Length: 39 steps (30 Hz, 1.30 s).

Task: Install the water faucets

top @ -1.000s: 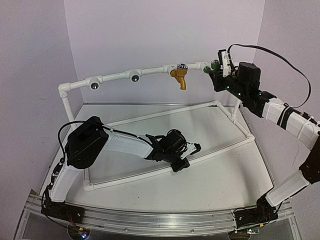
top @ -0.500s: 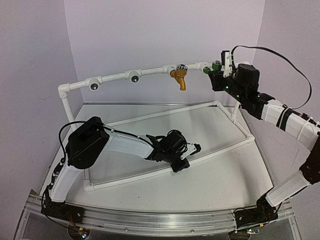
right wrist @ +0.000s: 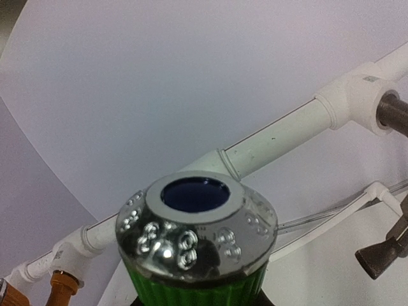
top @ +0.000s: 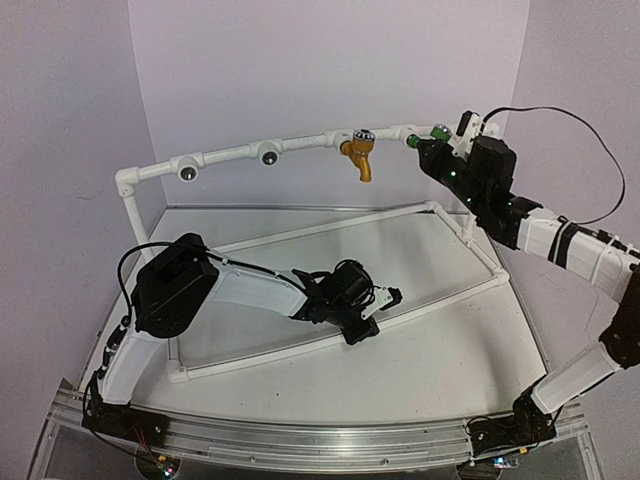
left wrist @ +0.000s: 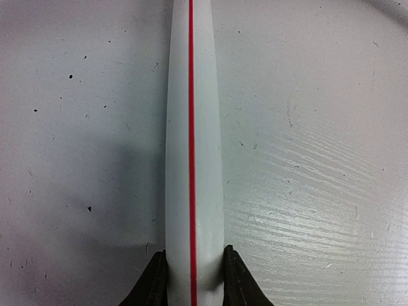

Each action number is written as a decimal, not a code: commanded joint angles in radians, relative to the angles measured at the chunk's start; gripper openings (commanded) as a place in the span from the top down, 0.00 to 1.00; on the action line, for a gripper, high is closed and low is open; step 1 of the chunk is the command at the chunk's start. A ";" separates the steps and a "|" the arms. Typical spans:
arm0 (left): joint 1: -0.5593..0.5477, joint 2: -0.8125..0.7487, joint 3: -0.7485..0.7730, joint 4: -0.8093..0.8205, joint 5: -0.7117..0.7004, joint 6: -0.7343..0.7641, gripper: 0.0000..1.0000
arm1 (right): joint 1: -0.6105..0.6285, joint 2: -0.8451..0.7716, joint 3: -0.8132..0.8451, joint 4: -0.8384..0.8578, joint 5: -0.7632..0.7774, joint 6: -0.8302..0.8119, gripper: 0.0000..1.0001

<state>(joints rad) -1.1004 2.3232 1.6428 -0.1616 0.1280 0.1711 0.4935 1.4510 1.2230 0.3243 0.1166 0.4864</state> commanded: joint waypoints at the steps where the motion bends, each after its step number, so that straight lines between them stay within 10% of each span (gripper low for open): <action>1: -0.091 0.068 -0.038 -0.264 0.249 0.050 1.00 | 0.024 0.060 -0.037 -0.001 0.126 0.191 1.00; 39: -0.097 0.071 -0.021 -0.273 0.352 0.051 1.00 | 0.088 0.058 0.142 -0.213 0.213 1.510 1.00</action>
<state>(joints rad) -1.0992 2.3264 1.6555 -0.1808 0.1423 0.1707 0.5703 1.4853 1.2815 0.2293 0.3569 1.8682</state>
